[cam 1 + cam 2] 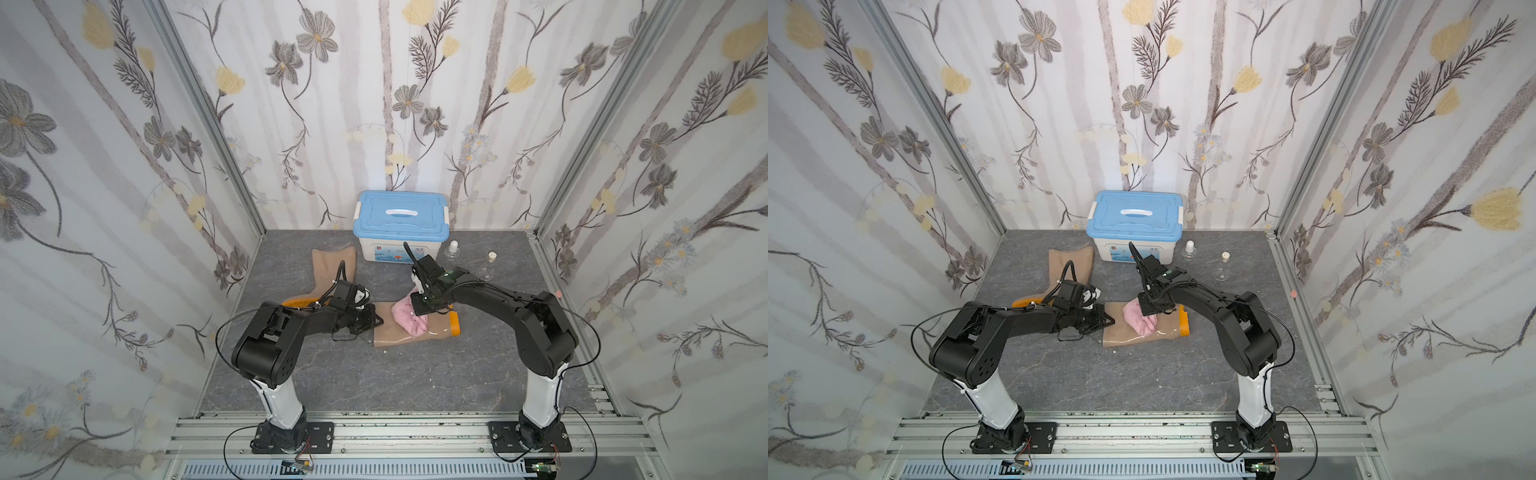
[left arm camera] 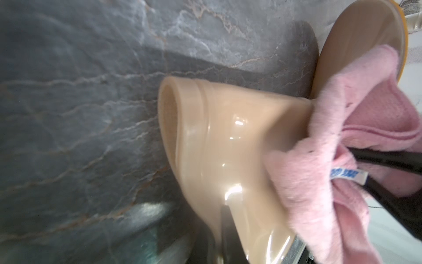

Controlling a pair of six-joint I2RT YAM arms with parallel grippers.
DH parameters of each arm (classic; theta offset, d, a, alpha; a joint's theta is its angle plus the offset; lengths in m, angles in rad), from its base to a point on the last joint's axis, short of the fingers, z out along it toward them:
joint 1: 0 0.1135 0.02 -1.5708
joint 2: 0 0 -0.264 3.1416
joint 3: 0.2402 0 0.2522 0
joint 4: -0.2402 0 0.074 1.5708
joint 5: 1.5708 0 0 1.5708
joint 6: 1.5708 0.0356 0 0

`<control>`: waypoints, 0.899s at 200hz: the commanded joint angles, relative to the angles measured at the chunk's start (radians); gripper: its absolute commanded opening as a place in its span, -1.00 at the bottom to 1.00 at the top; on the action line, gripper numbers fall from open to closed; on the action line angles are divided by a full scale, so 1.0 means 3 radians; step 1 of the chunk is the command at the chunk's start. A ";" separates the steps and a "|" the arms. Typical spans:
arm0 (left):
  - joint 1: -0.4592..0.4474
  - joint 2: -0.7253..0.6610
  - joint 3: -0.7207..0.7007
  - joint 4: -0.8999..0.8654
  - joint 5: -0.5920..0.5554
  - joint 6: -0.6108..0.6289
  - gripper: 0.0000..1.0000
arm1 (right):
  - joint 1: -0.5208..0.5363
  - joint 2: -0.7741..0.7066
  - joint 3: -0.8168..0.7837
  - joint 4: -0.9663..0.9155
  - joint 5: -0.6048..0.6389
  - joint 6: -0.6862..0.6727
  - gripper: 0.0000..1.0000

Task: Wipe the rubber boots with a cloth
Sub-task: Wipe the dirt off the rubber boot.

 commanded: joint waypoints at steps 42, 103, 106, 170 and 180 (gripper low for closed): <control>0.0017 -0.0012 0.0007 0.0088 0.0047 0.0023 -1.00 | -0.0347 -0.0702 -0.0203 -0.0695 0.1236 -0.0391 -1.00; 0.0018 -0.0030 0.0011 0.0083 0.0052 0.0022 -1.00 | 0.0180 -0.0342 0.0033 0.0389 -0.0430 0.0278 -1.00; 0.0016 -0.0028 0.0008 0.0083 0.0052 0.0022 -1.00 | 0.0208 -0.0312 0.0046 0.0452 -0.0491 0.0312 -1.00; 0.0018 -0.0041 0.0016 0.0089 0.0082 0.0023 -1.00 | 0.0424 0.0238 0.0093 0.0637 -0.0916 0.0369 -1.00; 0.0018 -0.0036 0.0019 0.0085 0.0087 0.0026 -1.00 | 0.0383 0.0145 -0.0008 0.0489 -0.0688 0.0268 -1.00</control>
